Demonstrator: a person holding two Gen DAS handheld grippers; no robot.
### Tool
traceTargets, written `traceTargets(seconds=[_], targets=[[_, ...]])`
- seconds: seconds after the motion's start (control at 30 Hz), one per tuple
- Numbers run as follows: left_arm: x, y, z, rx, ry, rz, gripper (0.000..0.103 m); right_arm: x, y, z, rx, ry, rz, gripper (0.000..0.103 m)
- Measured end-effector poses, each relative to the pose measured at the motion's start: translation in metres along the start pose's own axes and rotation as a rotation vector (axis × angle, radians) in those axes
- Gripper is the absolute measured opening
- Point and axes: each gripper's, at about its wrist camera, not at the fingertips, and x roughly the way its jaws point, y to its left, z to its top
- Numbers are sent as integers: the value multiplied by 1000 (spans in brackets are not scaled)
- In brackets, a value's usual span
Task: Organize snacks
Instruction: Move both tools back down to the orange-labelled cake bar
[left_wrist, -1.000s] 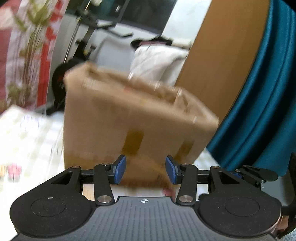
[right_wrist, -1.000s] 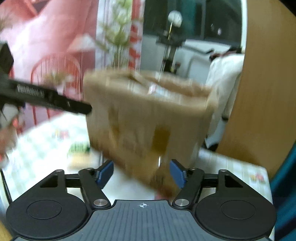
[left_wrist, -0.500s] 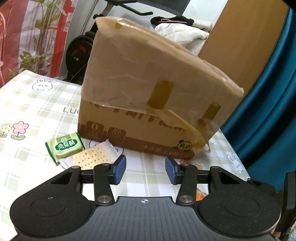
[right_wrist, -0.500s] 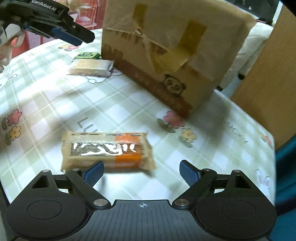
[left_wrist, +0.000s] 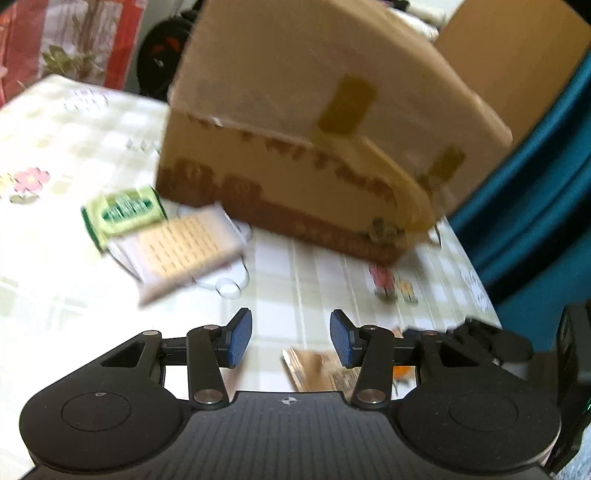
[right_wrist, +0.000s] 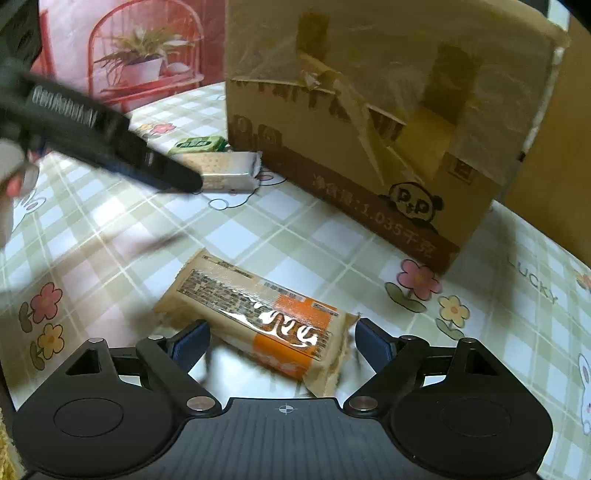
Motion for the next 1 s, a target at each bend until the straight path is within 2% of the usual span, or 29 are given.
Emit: traceTargets(seconds=[0.07,0.13,0.33,0.67,1.0], targets=[[7,-3,-5,-8,30,-25,49,-1,-4,-3,30,-3,9,83],[13,-7,-9,-16,54,-46,49,-2,-6,-6,52,-1,20,73],[25,-9,-22,-28,103,-43,50,-4,-5,-9,105,-29,54,63],[31,-4,-28,-45,103,-33,55,-6,-2,-14,124,-48,57,51],[28,-6,-30,-33,85,-35,55,-6,-1,-15,140,-50,51,47]])
